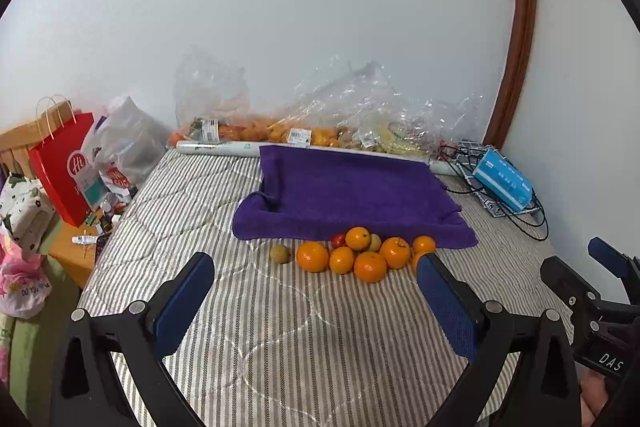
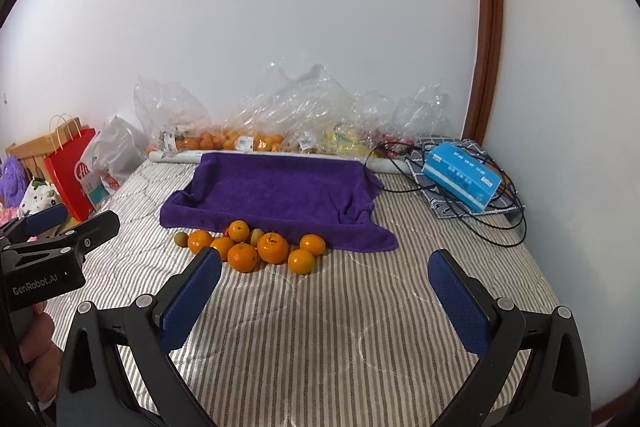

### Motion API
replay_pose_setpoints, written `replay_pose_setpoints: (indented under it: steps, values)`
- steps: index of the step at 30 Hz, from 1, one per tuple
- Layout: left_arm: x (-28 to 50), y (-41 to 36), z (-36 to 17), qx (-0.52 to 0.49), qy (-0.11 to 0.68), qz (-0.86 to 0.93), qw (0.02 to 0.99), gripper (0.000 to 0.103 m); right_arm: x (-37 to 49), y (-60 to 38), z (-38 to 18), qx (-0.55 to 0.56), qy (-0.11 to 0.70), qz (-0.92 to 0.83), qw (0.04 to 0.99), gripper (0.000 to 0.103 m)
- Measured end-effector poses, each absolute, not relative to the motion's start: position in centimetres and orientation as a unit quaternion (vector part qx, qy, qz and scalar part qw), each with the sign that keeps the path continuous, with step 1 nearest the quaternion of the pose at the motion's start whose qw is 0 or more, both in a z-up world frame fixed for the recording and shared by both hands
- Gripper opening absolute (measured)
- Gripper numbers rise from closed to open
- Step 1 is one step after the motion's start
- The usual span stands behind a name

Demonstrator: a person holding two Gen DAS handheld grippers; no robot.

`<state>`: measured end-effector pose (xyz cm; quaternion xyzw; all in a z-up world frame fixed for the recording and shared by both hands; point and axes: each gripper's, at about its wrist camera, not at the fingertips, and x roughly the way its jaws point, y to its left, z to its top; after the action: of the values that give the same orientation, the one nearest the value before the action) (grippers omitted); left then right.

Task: Organize fruits
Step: 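Move both tools forward toward the oranges beside the purple towel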

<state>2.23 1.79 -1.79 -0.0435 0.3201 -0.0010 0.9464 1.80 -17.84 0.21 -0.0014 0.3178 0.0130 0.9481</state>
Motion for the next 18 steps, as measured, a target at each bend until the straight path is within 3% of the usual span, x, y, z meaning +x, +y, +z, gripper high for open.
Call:
replay_pose_setpoints:
  steps: [18]
  values:
    - [7.3, 3.8, -6.9, -0.044, 0.377, 0.010, 0.925, 0.103, 7.8, -16.5, -4.9, -0.013, 0.384, 0.015, 0.923, 0.102]
